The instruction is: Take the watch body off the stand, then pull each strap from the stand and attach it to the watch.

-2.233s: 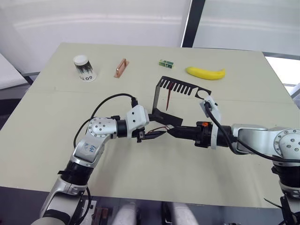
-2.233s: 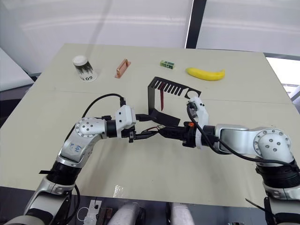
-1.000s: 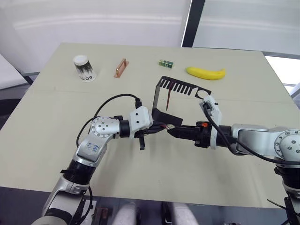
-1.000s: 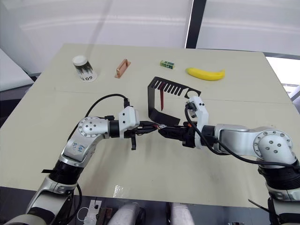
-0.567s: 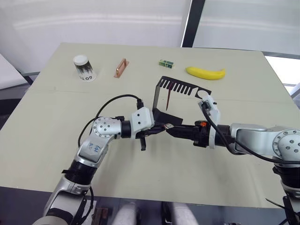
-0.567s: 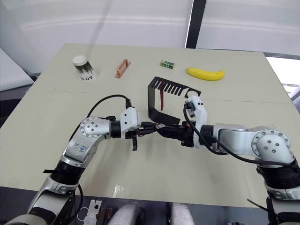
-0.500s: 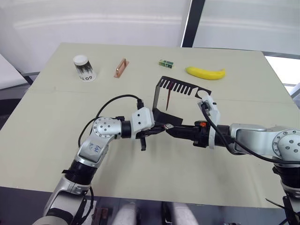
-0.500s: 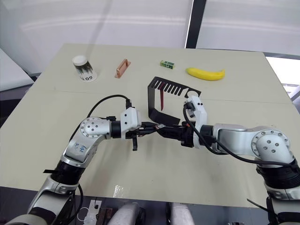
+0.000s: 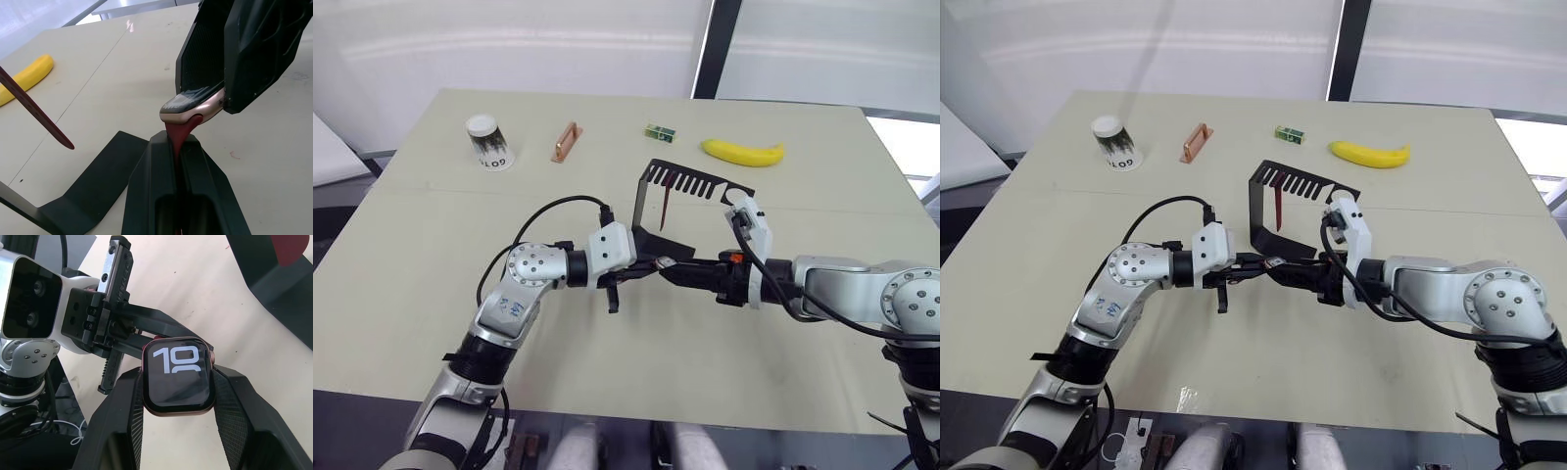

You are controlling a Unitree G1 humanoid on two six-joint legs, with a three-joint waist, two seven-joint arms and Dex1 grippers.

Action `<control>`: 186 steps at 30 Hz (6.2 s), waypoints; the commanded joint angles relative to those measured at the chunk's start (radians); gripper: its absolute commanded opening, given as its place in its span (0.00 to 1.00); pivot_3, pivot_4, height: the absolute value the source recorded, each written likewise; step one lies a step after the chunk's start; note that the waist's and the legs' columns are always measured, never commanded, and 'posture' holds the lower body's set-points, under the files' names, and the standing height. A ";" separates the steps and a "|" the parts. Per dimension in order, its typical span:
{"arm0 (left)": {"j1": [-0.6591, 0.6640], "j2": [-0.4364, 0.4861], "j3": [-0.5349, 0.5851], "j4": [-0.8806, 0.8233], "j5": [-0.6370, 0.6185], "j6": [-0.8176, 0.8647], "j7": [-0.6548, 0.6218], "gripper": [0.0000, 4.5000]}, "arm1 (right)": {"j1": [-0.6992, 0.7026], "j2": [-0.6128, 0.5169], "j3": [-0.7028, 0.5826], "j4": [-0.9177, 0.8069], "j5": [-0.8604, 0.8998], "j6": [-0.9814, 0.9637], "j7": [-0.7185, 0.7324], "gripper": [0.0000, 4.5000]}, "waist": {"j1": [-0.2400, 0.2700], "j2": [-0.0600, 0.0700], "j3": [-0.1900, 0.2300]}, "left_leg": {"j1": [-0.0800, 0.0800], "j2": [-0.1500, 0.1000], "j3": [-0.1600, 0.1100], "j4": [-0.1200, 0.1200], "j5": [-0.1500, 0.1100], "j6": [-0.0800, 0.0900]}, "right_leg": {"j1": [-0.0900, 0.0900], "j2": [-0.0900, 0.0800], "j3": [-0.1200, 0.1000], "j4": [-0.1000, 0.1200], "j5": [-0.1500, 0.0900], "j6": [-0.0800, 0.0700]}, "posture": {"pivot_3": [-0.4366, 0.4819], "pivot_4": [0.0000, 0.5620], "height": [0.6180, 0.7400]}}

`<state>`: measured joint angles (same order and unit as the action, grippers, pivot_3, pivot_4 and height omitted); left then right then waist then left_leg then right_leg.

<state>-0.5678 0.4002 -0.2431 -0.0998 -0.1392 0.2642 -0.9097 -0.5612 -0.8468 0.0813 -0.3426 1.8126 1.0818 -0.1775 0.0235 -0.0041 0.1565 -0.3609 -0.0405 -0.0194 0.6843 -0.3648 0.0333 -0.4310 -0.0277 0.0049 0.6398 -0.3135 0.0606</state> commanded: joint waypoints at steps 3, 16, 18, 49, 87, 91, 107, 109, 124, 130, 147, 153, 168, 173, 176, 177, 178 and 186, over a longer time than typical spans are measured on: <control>0.001 0.029 0.045 -0.082 -0.069 0.038 -0.024 0.14 | 0.000 -0.006 -0.021 -0.034 -0.063 0.013 0.078 0.34 | -0.001 0.000 0.000 | 0.000 0.000 0.000 0.000 0.000 0.000 | 0.000 0.000 0.000 0.000 0.000 0.000 | 0.48 0.27 1.00; 0.053 0.252 0.164 -0.201 -0.276 0.181 -0.192 0.99 | 0.034 -0.081 -0.036 -0.185 -0.450 -0.028 0.443 0.34 | 0.001 0.000 0.000 | 0.000 0.000 0.000 0.000 0.000 0.000 | 0.000 0.000 0.000 -0.003 0.000 0.000 | 0.48 0.27 1.00; 0.044 0.270 0.190 -0.210 -0.346 0.224 -0.229 0.99 | 0.060 -0.119 -0.007 -0.247 -0.615 -0.112 0.570 0.34 | 0.000 0.000 0.000 | -0.001 0.000 -0.001 -0.001 0.000 0.000 | 0.000 0.000 0.000 -0.004 0.000 0.000 | 0.48 0.27 1.00; 0.192 0.428 0.172 -0.177 -0.257 0.026 -0.358 0.99 | 0.210 0.092 0.278 -0.076 -1.508 -0.678 1.058 0.34 | -0.003 0.000 0.000 | 0.002 -0.001 0.000 0.000 0.000 -0.001 | 0.000 0.000 0.000 -0.002 0.000 0.000 | 0.48 0.27 1.00; 0.576 0.421 0.707 -0.145 -0.484 0.216 -0.094 1.00 | 0.850 0.028 -0.702 -0.223 -1.211 -0.532 1.155 0.99 | 0.002 0.000 0.000 | 0.008 0.000 0.000 -0.002 -0.001 0.000 | 0.006 0.000 0.001 0.001 0.000 -0.001 | 0.48 0.27 1.00; 0.636 0.459 0.806 -0.045 -0.468 0.197 -0.116 1.00 | 0.964 0.080 -0.855 -0.200 -1.187 -0.535 1.144 0.99 | 0.000 0.000 0.000 | 0.008 0.000 0.000 -0.003 -0.002 0.000 | 0.005 0.001 0.001 0.001 -0.001 -0.001 | 0.48 0.27 1.00; 0.398 0.310 0.583 -0.350 -0.613 0.362 0.117 1.00 | 0.638 0.203 -0.503 -0.239 -1.182 -0.465 0.873 0.99 | -0.001 0.000 0.000 | 0.008 -0.001 0.001 -0.002 -0.001 -0.002 | 0.003 0.000 0.002 0.003 -0.001 -0.002 | 0.48 0.27 1.00; 0.365 0.255 0.534 -0.405 -0.620 0.381 0.186 1.00 | 0.559 0.251 -0.395 -0.211 -1.228 -0.466 0.815 0.99 | -0.004 0.000 0.000 | 0.008 -0.001 0.001 -0.002 -0.001 -0.004 | 0.002 0.001 0.002 0.005 -0.001 -0.002 | 0.48 0.27 1.00; 0.304 0.151 0.360 -0.480 -0.525 0.360 0.339 1.00 | 0.256 0.480 -0.052 0.118 -1.496 -0.567 0.665 0.00 | -0.025 0.000 0.000 | 0.008 -0.001 0.001 0.000 0.000 -0.005 | 0.001 0.001 0.002 0.009 -0.001 -0.002 | 0.48 0.27 1.00; 0.284 0.112 0.322 -0.474 -0.494 0.355 0.380 1.00 | 0.191 0.527 -0.027 0.253 -1.559 -0.610 0.645 0.00 | -0.026 0.000 0.000 | 0.008 -0.001 0.001 0.000 0.000 -0.005 | 0.001 0.001 0.002 0.011 -0.001 -0.002 | 0.48 0.27 1.00; 0.276 0.106 0.259 -0.490 -0.450 0.351 0.388 1.00 | 0.139 0.582 0.008 0.407 -1.645 -0.484 0.624 0.00 | -0.027 0.000 -0.001 | 0.009 -0.001 0.001 0.000 0.000 -0.006 | 0.001 0.001 0.002 0.013 -0.001 -0.002 | 0.48 0.27 1.00; 0.270 -0.011 0.168 -0.491 -0.324 0.344 0.551 1.00 | 0.170 0.578 0.010 0.356 -1.646 -0.450 0.630 0.00 | -0.026 -0.002 -0.003 | 0.009 -0.001 0.001 0.000 0.000 -0.006 | 0.001 0.001 0.002 0.013 -0.001 -0.002 | 0.48 0.27 1.00; 0.212 -0.212 -0.014 -0.308 0.021 0.132 0.722 0.62 | 0.198 0.569 0.021 0.302 -1.651 -0.409 0.633 0.00 | -0.025 -0.002 -0.004 | 0.009 -0.001 0.001 0.000 0.000 -0.006 | 0.001 0.001 0.002 0.013 -0.001 -0.002 | 0.48 0.27 1.00; 0.185 -0.279 -0.012 -0.227 0.065 0.093 0.749 0.62 | 0.204 0.572 0.017 0.286 -1.649 -0.400 0.628 0.00 | -0.024 -0.002 -0.004 | 0.009 -0.001 0.001 0.000 0.000 -0.006 | 0.001 0.001 0.002 0.013 -0.001 -0.002 | 0.48 0.27 1.00; 0.174 -0.318 -0.012 -0.190 0.078 0.083 0.763 0.62 | 0.209 0.570 0.017 0.280 -1.650 -0.399 0.626 0.00 | -0.025 -0.002 -0.004 | 0.009 -0.001 0.001 0.000 0.000 -0.006 | 0.001 0.001 0.002 0.013 -0.001 -0.002 | 0.48 0.27 1.00; 0.168 -0.334 -0.008 -0.177 0.079 0.088 0.770 0.62 | 0.210 0.570 0.017 0.279 -1.651 -0.399 0.626 0.00 | -0.024 -0.002 -0.004 | 0.009 -0.001 0.001 0.000 0.000 -0.006 | 0.001 0.001 0.002 0.013 -0.001 -0.002 | 0.48 0.27 1.00; 0.165 -0.346 -0.004 -0.168 0.080 0.091 0.773 0.62 | 0.211 0.569 0.017 0.278 -1.651 -0.399 0.626 0.00 | -0.024 -0.003 -0.004 | 0.009 -0.001 0.001 0.000 0.000 -0.006 | 0.001 0.001 0.002 0.013 -0.001 -0.002 | 0.48 0.27 1.00; 0.078 -0.432 0.025 -0.024 0.113 0.079 0.835 0.62 | 0.207 0.571 0.020 0.273 -1.652 -0.396 0.626 0.00 | -0.025 -0.003 -0.004 | 0.009 -0.001 0.001 0.000 0.000 -0.006 | 0.001 0.001 0.002 0.013 -0.001 -0.002 | 0.48 0.27 1.00</control>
<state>-0.4715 -0.0153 -0.2145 -0.1294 -0.0346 0.3645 -0.0791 -0.3775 -0.2701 0.0803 -0.0903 0.1742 0.6403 0.4650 -0.0012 -0.0070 0.1520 -0.3521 -0.0417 -0.0182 0.6841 -0.3644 0.0270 -0.4299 -0.0263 0.0066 0.6530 -0.3147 0.0586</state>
